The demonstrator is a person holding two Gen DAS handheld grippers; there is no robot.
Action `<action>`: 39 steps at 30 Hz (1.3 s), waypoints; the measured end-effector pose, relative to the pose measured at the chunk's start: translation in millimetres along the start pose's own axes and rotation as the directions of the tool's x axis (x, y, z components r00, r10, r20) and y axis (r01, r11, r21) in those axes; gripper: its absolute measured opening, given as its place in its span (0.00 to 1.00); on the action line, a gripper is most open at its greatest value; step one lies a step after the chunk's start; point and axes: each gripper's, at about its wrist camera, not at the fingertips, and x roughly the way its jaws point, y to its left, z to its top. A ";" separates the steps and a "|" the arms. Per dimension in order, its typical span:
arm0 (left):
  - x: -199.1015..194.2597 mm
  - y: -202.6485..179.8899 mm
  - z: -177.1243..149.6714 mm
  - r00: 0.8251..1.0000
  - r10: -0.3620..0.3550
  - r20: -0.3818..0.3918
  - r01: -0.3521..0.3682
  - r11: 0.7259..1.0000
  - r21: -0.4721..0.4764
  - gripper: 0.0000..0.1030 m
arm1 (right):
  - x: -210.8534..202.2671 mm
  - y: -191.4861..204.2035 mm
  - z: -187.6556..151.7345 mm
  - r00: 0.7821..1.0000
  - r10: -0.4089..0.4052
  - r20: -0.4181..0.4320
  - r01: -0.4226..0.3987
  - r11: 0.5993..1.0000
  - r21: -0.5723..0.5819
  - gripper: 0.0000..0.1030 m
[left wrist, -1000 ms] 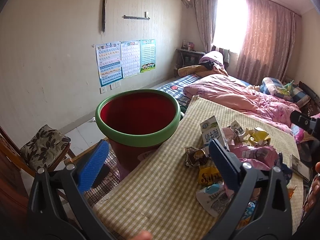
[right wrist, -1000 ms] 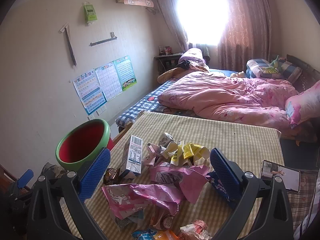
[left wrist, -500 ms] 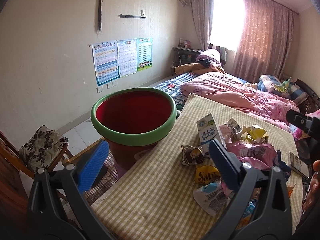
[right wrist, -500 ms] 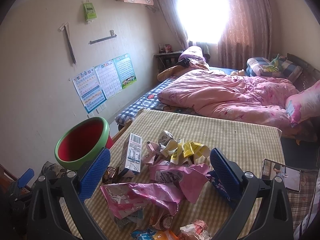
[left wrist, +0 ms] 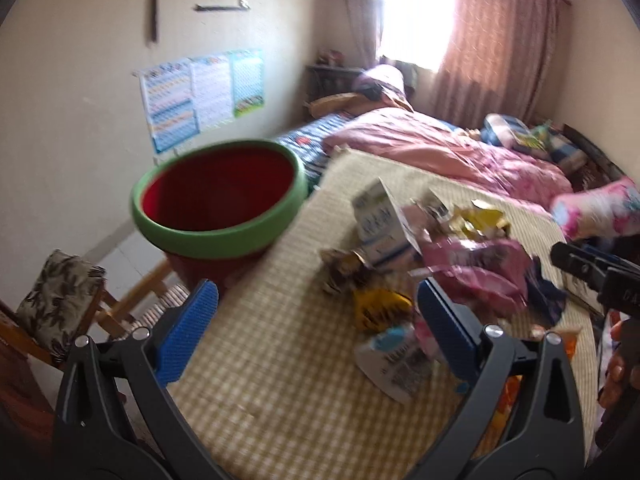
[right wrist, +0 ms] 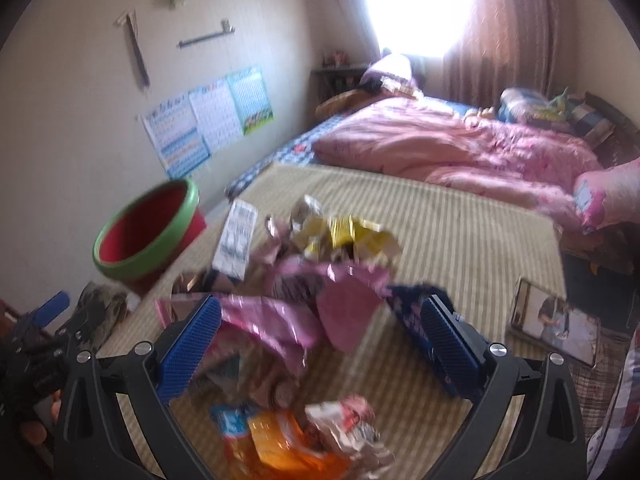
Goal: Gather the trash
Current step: 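Grasp the pink wrapper with the left tool while the right tool grasps another pink wrapper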
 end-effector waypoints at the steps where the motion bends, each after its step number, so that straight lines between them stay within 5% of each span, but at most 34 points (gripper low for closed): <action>1: 4.0 -2.7 -0.9 1.000 -0.019 -0.014 0.019 1.000 0.005 0.95 | 3.3 -0.8 -2.5 0.999 0.023 -0.023 -0.023 1.000 -0.002 0.90; 4: 20.4 -13.7 0.2 0.995 -0.086 -0.059 0.087 0.996 0.022 0.86 | 10.9 -0.3 -9.1 0.993 0.089 -0.075 -0.090 0.996 -0.015 0.83; 10: 56.5 -40.6 -0.1 0.971 -0.180 -0.157 0.196 0.976 0.093 0.72 | 13.9 -15.2 -9.2 0.994 0.070 -0.088 -0.069 0.997 0.019 0.80; 15: 81.4 -43.7 -2.6 0.930 -0.265 -0.254 0.280 0.960 0.025 0.27 | 21.0 -27.8 7.7 0.996 0.048 -0.080 -0.046 0.999 0.024 0.80; 19: 73.4 -45.1 -1.8 0.931 -0.280 -0.236 0.294 0.955 0.027 0.10 | 39.6 -38.3 17.9 0.991 0.079 -0.104 -0.073 0.996 0.057 0.80; 23: 60.3 -41.9 2.6 0.937 -0.287 -0.200 0.299 0.954 0.030 0.06 | 63.9 -39.9 23.2 0.980 0.112 -0.161 -0.101 0.992 0.077 0.71; 30: 35.3 -30.5 9.0 0.952 -0.275 -0.136 0.279 0.960 0.015 0.06 | 66.4 -38.1 15.2 0.954 0.237 -0.185 -0.214 0.968 0.134 0.17; 33: 24.5 -22.2 12.4 0.955 -0.276 -0.113 0.276 0.961 -0.010 0.06 | 47.1 -35.8 14.7 0.954 0.263 -0.143 -0.243 0.959 0.144 0.08; 39: 4.0 -10.7 24.0 0.963 -0.267 -0.045 0.265 0.964 -0.035 0.06 | 6.6 -32.3 21.4 0.956 0.290 -0.048 -0.279 0.947 0.158 0.04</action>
